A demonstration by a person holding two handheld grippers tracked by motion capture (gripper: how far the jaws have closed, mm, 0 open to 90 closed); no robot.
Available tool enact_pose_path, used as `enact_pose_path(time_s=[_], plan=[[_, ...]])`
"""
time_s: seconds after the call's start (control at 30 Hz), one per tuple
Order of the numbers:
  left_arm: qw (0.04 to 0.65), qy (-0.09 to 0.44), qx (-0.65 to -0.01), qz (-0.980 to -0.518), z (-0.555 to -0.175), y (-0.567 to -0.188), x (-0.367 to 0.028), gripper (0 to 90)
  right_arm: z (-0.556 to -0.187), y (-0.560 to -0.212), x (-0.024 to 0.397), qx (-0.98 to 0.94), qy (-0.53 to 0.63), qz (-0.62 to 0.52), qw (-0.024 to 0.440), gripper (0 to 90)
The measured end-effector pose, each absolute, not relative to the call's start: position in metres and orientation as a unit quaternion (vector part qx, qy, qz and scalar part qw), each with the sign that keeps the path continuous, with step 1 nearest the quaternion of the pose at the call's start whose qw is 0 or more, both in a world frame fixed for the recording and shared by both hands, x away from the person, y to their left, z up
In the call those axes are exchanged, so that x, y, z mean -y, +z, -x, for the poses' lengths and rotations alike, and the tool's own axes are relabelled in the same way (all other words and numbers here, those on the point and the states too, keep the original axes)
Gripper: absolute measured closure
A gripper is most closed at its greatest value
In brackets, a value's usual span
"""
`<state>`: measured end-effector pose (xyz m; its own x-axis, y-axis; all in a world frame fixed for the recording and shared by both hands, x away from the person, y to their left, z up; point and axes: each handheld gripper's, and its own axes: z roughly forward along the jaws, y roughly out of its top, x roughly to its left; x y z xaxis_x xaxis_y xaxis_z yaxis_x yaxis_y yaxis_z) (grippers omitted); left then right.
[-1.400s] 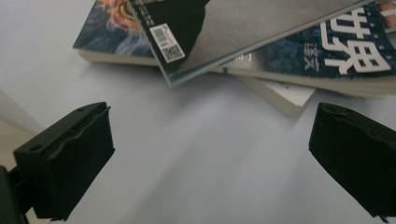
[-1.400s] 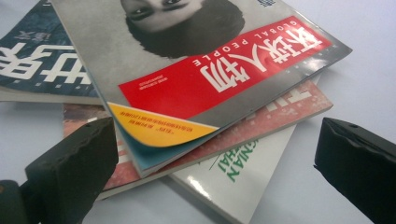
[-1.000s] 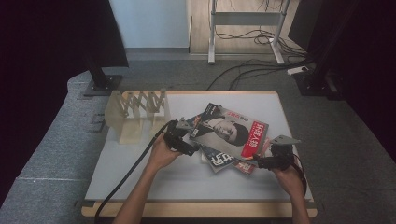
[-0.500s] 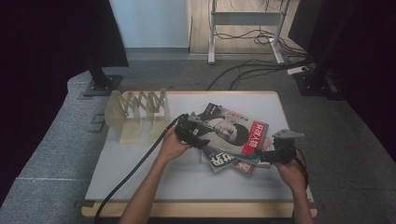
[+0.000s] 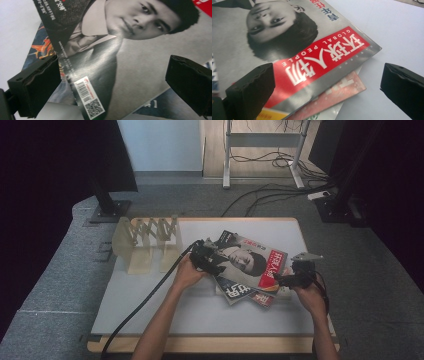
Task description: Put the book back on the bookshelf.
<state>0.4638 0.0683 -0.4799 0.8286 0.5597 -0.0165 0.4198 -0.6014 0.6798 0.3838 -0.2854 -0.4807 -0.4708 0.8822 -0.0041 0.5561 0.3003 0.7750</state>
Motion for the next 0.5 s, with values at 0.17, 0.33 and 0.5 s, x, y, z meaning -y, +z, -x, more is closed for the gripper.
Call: enact_pose_path(time_s=[0.17, 0.33, 0.5], plan=[[0.36, 0.096, -0.285, -0.883, -0.47, -0.485, -0.07, 0.0, -0.399, -0.487, 0.284, -0.776, 0.365, -0.465, 0.219, 0.0], [0.357, 0.099, -0.286, -0.884, -0.473, -0.492, -0.069, 0.0, -0.413, -0.494, 0.286, -0.775, 0.362, -0.468, 0.221, 0.0], [0.361, 0.093, -0.288, -0.882, -0.476, -0.496, -0.069, 0.0, -0.423, -0.5, 0.288, -0.773, 0.364, -0.473, 0.214, 0.0]])
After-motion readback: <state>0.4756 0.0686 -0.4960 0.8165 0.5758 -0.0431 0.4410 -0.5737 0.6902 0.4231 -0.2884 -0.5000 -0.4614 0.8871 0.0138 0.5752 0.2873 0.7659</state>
